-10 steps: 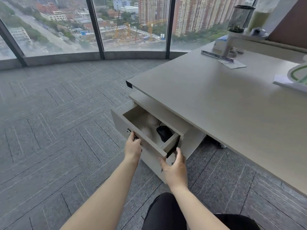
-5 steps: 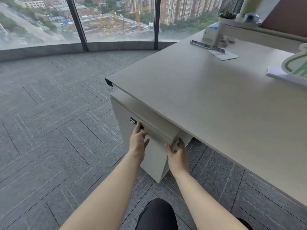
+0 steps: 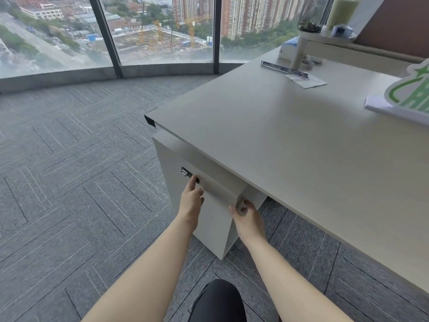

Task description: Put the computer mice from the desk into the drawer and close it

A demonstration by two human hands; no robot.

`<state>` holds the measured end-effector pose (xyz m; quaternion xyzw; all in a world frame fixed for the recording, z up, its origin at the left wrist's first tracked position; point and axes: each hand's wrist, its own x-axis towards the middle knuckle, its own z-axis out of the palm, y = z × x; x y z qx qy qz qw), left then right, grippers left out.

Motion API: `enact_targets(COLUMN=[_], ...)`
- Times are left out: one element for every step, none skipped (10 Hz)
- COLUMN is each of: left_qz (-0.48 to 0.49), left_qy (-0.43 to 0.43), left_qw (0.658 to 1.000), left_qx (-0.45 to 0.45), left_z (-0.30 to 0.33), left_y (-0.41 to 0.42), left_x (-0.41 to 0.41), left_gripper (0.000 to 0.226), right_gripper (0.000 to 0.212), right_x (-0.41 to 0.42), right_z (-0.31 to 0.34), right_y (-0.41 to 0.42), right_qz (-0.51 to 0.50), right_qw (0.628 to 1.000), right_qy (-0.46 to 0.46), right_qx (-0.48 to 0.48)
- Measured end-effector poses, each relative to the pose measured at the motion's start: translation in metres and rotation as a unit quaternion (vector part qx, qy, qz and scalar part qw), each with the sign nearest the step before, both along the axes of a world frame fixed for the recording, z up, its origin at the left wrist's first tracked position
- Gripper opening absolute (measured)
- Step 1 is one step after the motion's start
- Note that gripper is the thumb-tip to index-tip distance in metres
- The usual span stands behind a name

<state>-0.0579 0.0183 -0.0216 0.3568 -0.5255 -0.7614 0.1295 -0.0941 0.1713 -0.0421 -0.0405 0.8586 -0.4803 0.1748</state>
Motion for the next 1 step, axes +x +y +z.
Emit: enact_targets(left_qz=[0.007], left_qy=[-0.027], left_qw=[0.999], left_qx=[-0.016], left_z=[0.0004], left_y=[0.0102], left_x=[0.0217], left_gripper=[0.059], right_gripper=[0.039], right_x=[0.0097], right_z=[0.0030], right_y=[0.0108], right_qz=[-0.021], right_qw=[1.000], right_qy=[-0.006], right_qx=[-0.002])
